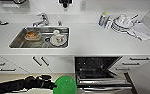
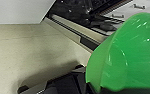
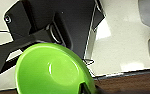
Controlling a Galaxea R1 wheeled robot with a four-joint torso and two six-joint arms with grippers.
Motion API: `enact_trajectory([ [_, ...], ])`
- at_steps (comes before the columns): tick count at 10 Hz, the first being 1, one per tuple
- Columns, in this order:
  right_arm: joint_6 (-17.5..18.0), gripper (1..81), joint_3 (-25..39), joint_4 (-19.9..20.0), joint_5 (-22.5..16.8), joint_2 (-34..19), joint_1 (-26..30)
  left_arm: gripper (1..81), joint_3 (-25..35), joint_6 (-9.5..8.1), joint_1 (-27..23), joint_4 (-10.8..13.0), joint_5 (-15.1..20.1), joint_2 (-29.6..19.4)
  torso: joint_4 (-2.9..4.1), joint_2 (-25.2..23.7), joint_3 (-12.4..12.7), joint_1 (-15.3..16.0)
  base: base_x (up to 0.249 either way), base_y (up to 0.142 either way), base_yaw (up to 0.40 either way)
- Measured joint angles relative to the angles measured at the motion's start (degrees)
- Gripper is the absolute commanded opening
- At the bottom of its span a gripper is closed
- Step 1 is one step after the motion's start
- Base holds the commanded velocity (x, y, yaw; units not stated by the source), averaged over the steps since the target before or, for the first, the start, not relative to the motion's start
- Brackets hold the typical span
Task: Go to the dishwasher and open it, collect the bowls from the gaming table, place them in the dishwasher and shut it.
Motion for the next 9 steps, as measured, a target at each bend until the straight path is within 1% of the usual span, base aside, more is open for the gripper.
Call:
enact_trajectory([
  [2,0.00,1.0,0.00,0.00,-0.05,0.00,0.11,1.0,-2.06,-1.21,-3.39,-0.69,3.34,5.50,0.00,0.02,-0.02,0.02,0.000,0.000,0.000],
  [4,0.00,1.0,-0.05,0.00,-0.02,0.48,0.61,1.0,-6.95,-1.51,-5.79,-0.78,5.94,11.07,0.00,0.02,-0.02,0.04,0.000,0.000,0.000],
  [6,0.01,1.0,-0.38,0.04,-0.05,2.12,1.18,1.0,-11.87,-1.93,-7.89,-0.83,7.09,17.60,0.00,0.05,-0.02,0.06,0.000,0.000,0.000],
  [9,0.21,1.0,-0.83,0.04,-0.02,1.88,1.29,1.0,-21.25,-2.51,-10.23,-0.80,9.20,27.61,0.00,0.07,-0.05,0.09,0.000,0.000,0.000],
])
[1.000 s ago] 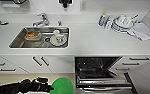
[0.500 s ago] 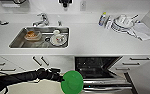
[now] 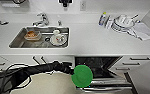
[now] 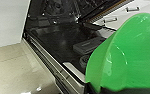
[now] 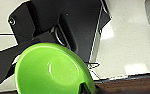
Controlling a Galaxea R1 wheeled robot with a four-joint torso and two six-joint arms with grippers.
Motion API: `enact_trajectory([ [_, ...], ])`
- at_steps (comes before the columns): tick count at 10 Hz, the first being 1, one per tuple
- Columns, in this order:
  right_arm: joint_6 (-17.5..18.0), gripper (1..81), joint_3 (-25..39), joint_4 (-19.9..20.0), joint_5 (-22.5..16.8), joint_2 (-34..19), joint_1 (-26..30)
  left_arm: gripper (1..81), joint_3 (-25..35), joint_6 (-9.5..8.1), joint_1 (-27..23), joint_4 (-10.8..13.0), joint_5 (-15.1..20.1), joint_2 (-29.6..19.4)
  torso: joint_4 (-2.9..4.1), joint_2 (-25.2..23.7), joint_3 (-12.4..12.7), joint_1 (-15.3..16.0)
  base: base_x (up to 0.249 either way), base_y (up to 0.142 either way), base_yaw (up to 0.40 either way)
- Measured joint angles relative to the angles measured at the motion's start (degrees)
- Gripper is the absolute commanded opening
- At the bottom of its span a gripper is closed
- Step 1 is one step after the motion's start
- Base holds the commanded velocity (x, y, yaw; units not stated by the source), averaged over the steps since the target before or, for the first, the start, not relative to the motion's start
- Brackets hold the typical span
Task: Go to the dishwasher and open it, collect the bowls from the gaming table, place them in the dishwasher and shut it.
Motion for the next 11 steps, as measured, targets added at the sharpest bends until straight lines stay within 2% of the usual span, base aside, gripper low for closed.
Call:
enact_trajectory([
  [3,0.00,1.0,0.04,0.00,-0.02,0.52,0.39,1.0,-3.75,-0.05,-3.06,0.02,1.38,7.19,0.00,0.02,-0.02,0.00,0.000,0.000,0.000],
  [5,0.00,1.0,0.04,-0.01,0.00,0.55,0.61,1.0,-4.36,-0.07,-6.53,0.02,1.91,8.61,0.00,0.04,-0.06,0.00,0.000,0.000,0.000],
  [6,0.00,1.0,0.04,-0.01,-0.02,0.55,0.59,81.1,-4.52,-0.44,-7.22,-0.15,2.11,8.96,0.00,0.04,-0.06,0.00,0.000,0.000,0.000],
  [9,0.00,1.0,0.11,0.00,-0.05,0.55,0.78,81.1,-4.56,-0.27,-5.99,-0.22,2.33,9.51,0.00,0.09,-0.09,0.00,0.000,0.000,0.000],
  [11,0.00,1.0,2.21,0.00,-0.11,-0.60,1.73,81.1,-2.95,-0.27,-5.00,-0.20,2.65,6.81,0.00,0.09,-0.09,0.00,0.000,0.000,0.000],
])
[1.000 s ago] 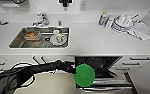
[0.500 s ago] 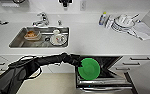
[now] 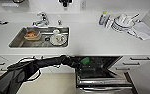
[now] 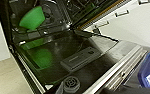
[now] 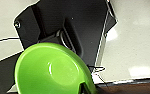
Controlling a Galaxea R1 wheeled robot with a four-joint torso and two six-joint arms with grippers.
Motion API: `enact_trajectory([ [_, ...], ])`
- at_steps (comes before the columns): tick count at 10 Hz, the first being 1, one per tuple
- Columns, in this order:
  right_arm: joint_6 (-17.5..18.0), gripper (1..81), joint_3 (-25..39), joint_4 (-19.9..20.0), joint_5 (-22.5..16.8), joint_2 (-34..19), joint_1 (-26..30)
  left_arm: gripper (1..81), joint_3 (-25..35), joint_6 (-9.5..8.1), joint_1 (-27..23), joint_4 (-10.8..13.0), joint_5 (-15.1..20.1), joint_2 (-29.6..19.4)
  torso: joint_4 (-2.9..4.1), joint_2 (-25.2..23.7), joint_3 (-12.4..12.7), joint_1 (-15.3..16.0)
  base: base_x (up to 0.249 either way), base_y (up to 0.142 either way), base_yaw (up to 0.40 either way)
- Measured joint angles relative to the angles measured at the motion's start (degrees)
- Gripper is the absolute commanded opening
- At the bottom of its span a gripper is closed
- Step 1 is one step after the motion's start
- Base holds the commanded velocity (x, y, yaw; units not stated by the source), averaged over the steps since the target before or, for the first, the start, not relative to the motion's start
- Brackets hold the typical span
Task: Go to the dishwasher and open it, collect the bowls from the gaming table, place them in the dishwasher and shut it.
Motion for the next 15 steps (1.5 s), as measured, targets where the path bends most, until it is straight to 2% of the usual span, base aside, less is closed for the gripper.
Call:
enact_trajectory([
  [2,0.00,1.0,5.74,0.00,-0.02,-4.30,0.94,81.1,5.46,0.06,1.88,0.06,0.12,-5.27,0.00,0.00,0.00,0.00,0.000,0.000,0.000],
  [4,0.00,1.0,15.43,0.00,-0.09,-12.57,3.01,81.1,12.73,0.28,5.49,1.02,-0.07,-14.01,0.00,0.02,0.00,0.00,0.000,0.000,0.000],
  [5,-0.01,1.0,18.25,-0.01,-0.04,-15.69,3.67,81.1,15.04,0.28,9.00,2.36,-0.16,-18.66,0.00,0.02,0.00,0.00,0.000,0.000,0.000],
  [6,0.00,1.0,24.43,0.02,0.39,-22.83,4.89,81.1,17.69,0.33,13.81,3.72,-1.26,-22.33,0.00,0.02,0.00,0.02,0.000,0.000,0.000],
  [7,0.02,1.0,28.78,0.11,0.44,-27.27,5.85,81.1,19.59,0.44,19.31,5.24,-3.06,-24.56,0.00,0.02,0.00,0.02,0.000,0.000,0.000],
  [9,0.62,1.0,36.78,0.16,-0.39,-33.33,11.86,81.1,21.66,0.50,30.85,9.16,-8.12,-28.61,0.00,0.02,0.00,0.02,0.000,0.000,0.000],
  [11,2.34,1.0,41.09,0.57,-0.06,-36.28,18.77,81.1,21.86,0.57,41.05,13.18,-14.47,-31.40,0.00,0.02,0.00,0.02,0.000,0.000,0.000],
  [13,4.05,1.0,42.78,1.78,-0.52,-38.24,24.59,81.1,21.61,0.90,50.35,16.52,-21.14,-32.91,0.00,0.02,0.00,0.02,0.000,0.000,0.000],
  [15,5.03,1.0,43.42,3.61,-1.63,-39.18,31.16,81.1,17.88,1.32,57.06,19.10,-27.37,-33.39,0.00,0.02,0.00,0.02,0.000,0.000,0.000],
])
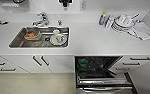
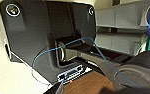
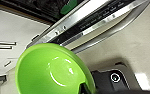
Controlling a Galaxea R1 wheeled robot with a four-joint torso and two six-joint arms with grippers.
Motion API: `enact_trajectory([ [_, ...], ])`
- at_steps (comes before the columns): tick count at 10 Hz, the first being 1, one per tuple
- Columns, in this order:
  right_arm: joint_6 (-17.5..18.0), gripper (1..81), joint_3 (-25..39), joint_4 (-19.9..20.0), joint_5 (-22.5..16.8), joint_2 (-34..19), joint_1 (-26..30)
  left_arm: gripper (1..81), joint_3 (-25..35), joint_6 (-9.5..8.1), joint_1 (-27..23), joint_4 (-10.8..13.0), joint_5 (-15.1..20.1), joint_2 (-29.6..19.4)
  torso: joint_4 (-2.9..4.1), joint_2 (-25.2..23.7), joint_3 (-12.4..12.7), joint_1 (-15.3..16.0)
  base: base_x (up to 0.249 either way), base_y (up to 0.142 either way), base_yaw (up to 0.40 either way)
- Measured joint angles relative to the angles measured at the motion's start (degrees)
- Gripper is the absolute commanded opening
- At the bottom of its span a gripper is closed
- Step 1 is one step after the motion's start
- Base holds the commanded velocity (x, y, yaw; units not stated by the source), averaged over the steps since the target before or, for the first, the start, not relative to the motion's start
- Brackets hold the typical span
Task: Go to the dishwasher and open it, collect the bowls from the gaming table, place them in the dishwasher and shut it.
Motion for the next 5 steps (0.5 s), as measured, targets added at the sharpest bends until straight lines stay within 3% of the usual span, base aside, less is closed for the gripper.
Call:
enact_trajectory([
  [3,0.63,1.0,-0.54,3.25,-5.53,0.50,10.30,81.1,-9.05,0.28,10.89,3.54,-9.14,-0.40,0.00,0.00,0.00,0.00,0.000,0.000,0.000],
  [5,0.99,1.0,-3.12,5.89,-8.57,3.69,16.92,81.1,-17.09,0.43,16.63,5.55,-15.17,1.39,0.00,0.00,0.00,0.00,0.000,0.000,0.000],
])
